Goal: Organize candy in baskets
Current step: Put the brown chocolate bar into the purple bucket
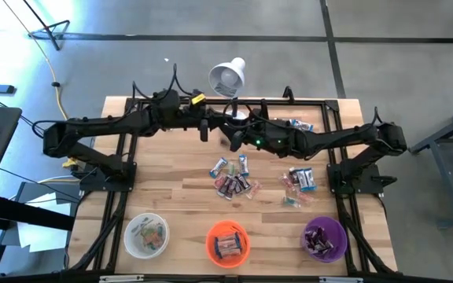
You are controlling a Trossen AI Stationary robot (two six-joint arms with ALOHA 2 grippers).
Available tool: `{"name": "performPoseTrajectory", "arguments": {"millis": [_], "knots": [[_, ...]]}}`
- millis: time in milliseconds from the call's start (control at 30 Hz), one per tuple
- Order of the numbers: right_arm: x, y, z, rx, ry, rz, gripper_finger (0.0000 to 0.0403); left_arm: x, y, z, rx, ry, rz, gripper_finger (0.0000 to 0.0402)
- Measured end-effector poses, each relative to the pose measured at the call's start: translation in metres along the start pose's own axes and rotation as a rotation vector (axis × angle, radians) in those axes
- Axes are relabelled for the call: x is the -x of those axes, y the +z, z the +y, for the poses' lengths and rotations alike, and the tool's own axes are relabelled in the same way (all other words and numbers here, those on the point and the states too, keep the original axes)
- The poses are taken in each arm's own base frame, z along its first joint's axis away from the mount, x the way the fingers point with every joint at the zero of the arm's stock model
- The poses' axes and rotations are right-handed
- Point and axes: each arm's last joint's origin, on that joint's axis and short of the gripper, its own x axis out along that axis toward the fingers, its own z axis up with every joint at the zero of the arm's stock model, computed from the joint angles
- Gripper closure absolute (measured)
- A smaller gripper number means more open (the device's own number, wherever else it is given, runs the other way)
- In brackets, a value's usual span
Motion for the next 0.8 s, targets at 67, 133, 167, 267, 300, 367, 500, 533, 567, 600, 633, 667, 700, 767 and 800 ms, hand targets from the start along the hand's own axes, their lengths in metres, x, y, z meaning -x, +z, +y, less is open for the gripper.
{"name": "performPoseTrajectory", "arguments": {"millis": [67,133,167,267,300,367,500,533,567,600,633,667,700,767,800], "knots": [[0.0,0.0,0.0,0.001,0.002,0.004,0.0197,-0.001,0.0,-0.002,-0.01,0.003,0.02,0.0402],[0.0,-0.001,0.0,0.003,0.015,0.02,0.0227,-0.002,0.0,-0.003,-0.031,0.005,0.031,0.0402],[0.0,-0.001,0.0,0.003,0.022,0.026,0.0249,-0.003,0.0,-0.003,-0.035,0.01,0.037,0.0402],[0.0,-0.002,0.0,0.006,0.039,0.048,0.0344,-0.003,0.0,-0.003,-0.036,0.014,0.041,0.0402],[0.0,-0.003,0.0,0.01,0.047,0.062,0.0372,-0.002,0.001,-0.003,-0.036,0.015,0.039,0.0402],[0.0,-0.004,0.0,0.021,0.051,0.081,0.0387,-0.001,0.002,-0.003,-0.048,0.014,0.036,0.0402],[0.001,-0.01,-0.003,0.01,0.033,0.146,0.0395,0.001,-0.002,-0.002,-0.083,0.039,0.087,0.0402],[0.001,-0.012,-0.004,0.017,0.027,0.17,0.0399,0.003,-0.003,-0.001,-0.095,0.049,0.108,0.0402],[0.002,-0.014,-0.005,0.018,0.019,0.194,0.0399,0.005,-0.005,0.0,-0.105,0.061,0.133,0.0402],[0.003,-0.017,-0.006,0.01,0.004,0.225,0.0398,0.007,-0.006,0.001,-0.112,0.078,0.16,0.0402],[0.003,-0.02,-0.008,0.008,-0.012,0.257,0.0398,0.009,-0.008,0.002,-0.122,0.102,0.186,0.0402],[0.004,-0.023,-0.01,0.011,-0.026,0.294,0.04,0.012,-0.01,0.004,-0.132,0.13,0.217,0.0402],[0.005,-0.025,-0.013,0.014,-0.046,0.326,0.0401,0.016,-0.012,0.007,-0.139,0.161,0.255,0.0402],[0.007,-0.03,-0.017,0.013,-0.092,0.382,0.04,0.023,-0.016,0.012,-0.164,0.235,0.323,0.0402],[0.009,-0.032,-0.02,0.011,-0.117,0.407,0.04,0.028,-0.018,0.015,-0.178,0.284,0.357,0.0401]]}}
